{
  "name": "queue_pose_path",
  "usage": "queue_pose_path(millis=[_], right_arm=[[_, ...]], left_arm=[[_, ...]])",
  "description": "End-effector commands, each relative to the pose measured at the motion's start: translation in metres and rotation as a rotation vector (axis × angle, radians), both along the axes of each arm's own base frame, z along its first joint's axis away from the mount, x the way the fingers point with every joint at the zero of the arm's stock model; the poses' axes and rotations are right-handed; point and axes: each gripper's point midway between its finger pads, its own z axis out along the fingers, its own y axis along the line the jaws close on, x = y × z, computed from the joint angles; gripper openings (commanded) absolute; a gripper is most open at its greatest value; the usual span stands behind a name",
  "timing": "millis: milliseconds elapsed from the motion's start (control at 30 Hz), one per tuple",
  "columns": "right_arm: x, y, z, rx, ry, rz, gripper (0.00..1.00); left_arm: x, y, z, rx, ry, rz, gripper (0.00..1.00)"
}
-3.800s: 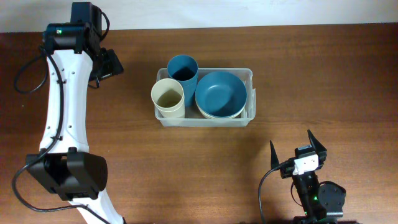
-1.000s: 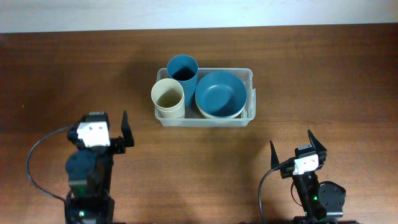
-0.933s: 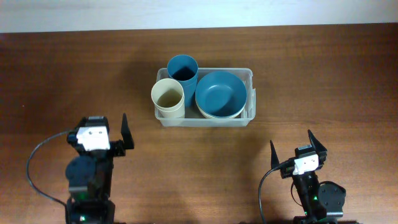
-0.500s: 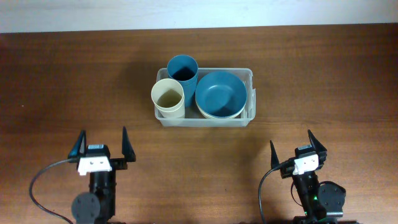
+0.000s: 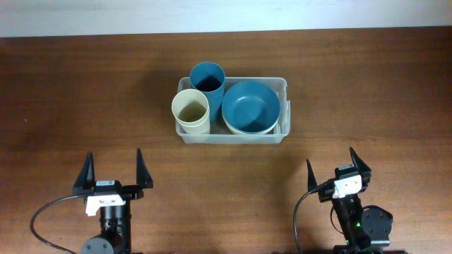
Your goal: Pack container
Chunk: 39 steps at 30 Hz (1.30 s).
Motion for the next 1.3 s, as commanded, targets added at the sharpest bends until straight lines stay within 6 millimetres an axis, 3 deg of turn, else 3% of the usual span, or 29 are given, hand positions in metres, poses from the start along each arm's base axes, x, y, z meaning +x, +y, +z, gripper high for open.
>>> queue_pose_path(millis=[0,333,600,1267], right_arm=[[0.000,-0.002,-0.002,0.001,0.001,-0.011,0.99],[0.000,-0.002,-0.002,0.001,0.001,-0.011,0.99],[0.000,-0.002,-0.002,0.000,0.001,-0.011,0.99],[0.000,-0.002,-0.002,0.001,0.001,-0.011,0.99]], left_arm=[[0.002,-0.001,-0.011,0.001,0.006,-0.011,1.00],[0.008,-0.001,-0.035,-0.001,0.084,-0.006,1.00],[0.012,0.001,-0.106,-0.005,0.374,0.003,1.00],[0.012,0.000,-0.105,0.002,0.369,-0.001,1.00]])
